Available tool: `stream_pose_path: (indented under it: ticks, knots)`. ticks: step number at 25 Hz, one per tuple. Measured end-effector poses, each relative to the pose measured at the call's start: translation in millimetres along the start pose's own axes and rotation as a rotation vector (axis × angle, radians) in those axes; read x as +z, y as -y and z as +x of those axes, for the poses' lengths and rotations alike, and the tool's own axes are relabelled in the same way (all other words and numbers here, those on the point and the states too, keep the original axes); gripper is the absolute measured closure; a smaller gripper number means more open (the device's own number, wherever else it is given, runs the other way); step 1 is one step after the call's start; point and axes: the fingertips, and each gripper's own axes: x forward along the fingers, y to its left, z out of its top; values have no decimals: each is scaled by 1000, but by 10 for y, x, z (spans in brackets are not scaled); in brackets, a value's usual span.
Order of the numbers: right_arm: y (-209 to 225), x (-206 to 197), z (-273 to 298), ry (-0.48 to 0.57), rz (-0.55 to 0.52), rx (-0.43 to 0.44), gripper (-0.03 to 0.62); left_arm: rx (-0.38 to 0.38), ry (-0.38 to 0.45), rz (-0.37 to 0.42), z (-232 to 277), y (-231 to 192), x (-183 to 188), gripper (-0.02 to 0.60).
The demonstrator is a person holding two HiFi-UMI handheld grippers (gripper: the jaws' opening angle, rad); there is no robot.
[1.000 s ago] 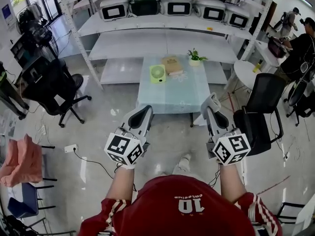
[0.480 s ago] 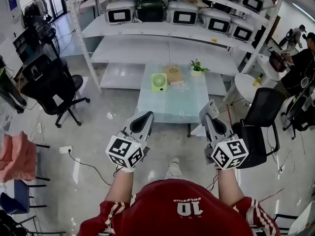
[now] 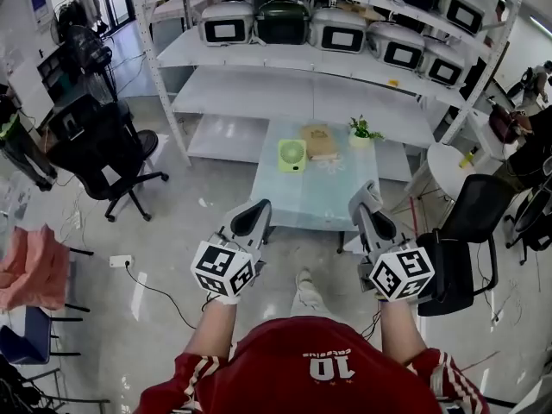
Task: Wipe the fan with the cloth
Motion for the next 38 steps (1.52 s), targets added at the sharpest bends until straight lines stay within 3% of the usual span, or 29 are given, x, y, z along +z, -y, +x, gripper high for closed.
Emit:
stream_pose_path:
  ticks: [9,16,24,30,38]
  knots:
    - [434,110,861,46,36,89,572,4,22,21,642,-414,106,577]
    - [919,220,1642,60,63,160,572,55,25,31,1381,-837,287,577]
    - [1478,109,2372,23,105,228,572,102,-29,26,2131,-1160,67,577]
    - [1816,-156,2765,-50,55,271,572,170,-33,19,2577,-1397,-90,577]
    - [1972,-420,3084,-80,99,356,572,217,-73,66,2806,-1538,-263,577]
